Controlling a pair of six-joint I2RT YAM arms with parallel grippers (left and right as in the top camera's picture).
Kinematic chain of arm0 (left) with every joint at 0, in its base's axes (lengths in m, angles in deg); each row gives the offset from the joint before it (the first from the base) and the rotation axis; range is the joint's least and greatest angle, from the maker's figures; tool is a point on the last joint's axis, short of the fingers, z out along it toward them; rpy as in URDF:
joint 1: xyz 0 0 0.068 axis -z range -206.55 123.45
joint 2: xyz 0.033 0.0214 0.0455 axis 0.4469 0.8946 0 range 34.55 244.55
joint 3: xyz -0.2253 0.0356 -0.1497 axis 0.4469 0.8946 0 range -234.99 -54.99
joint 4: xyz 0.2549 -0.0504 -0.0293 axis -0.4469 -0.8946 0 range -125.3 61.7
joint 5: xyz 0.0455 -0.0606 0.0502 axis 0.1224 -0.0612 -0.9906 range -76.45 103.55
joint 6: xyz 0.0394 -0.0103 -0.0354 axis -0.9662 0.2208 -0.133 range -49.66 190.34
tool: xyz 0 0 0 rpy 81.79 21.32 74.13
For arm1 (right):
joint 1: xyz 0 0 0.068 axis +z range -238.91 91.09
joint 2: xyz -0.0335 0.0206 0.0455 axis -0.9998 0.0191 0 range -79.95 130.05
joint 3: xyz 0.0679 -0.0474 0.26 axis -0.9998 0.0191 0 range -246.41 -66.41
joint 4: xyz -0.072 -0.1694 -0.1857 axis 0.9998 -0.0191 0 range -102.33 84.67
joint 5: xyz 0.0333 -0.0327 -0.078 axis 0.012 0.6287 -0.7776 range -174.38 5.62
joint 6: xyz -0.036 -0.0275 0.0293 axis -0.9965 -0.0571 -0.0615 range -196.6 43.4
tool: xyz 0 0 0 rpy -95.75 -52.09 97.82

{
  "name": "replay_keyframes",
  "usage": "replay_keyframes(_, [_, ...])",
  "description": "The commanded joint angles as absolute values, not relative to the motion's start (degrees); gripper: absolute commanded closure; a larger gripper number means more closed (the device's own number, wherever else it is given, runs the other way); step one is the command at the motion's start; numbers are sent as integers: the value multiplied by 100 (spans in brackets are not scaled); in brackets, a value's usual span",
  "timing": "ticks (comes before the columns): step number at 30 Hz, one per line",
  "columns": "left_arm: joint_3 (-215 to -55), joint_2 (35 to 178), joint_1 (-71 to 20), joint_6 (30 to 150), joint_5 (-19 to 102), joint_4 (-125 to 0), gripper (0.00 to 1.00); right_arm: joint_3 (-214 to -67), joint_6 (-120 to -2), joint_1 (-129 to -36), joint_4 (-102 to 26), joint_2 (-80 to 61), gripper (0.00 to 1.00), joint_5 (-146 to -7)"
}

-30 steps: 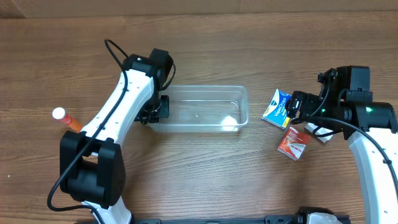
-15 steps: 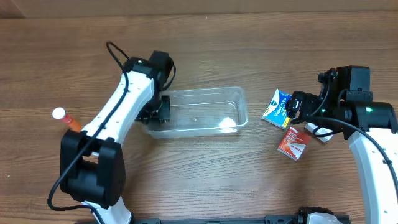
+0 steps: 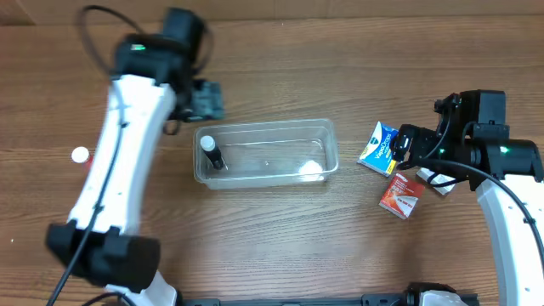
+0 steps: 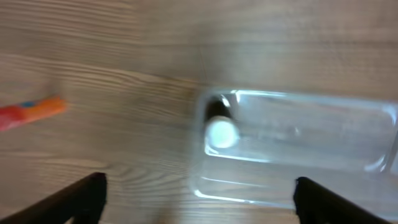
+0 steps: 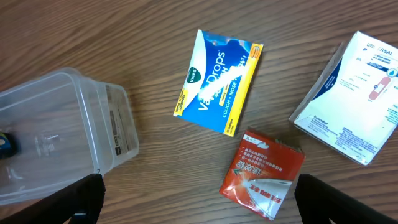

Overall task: Pack container
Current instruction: 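Move the left gripper to the orange Redoxon tube and grasp it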

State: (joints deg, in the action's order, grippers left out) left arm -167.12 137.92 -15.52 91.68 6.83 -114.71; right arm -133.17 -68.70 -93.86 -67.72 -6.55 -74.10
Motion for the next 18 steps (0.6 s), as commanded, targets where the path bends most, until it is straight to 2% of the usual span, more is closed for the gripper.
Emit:
replay_keyframes(1, [-16955, 13242, -2754, 9732, 692, -11679, 0, -13497, -6844, -9414, -6737, -663, 0, -7382])
replay_keyframes(6, [-16861, 13242, -4535, 9760, 1195, -11740, 0, -13495, -6844, -9414, -6717, -663, 0, -7379])
replay_keyframes(8, [-16697, 13316, -4892, 9679, 1190, -11738, 0, -13497, -6844, -9414, -6715, -663, 0, -7379])
replay_keyframes(18, [-15292, 13617, -5163, 9391, 926, -10702, 0, -13495, -6844, -9414, -6745, -663, 0, -7379])
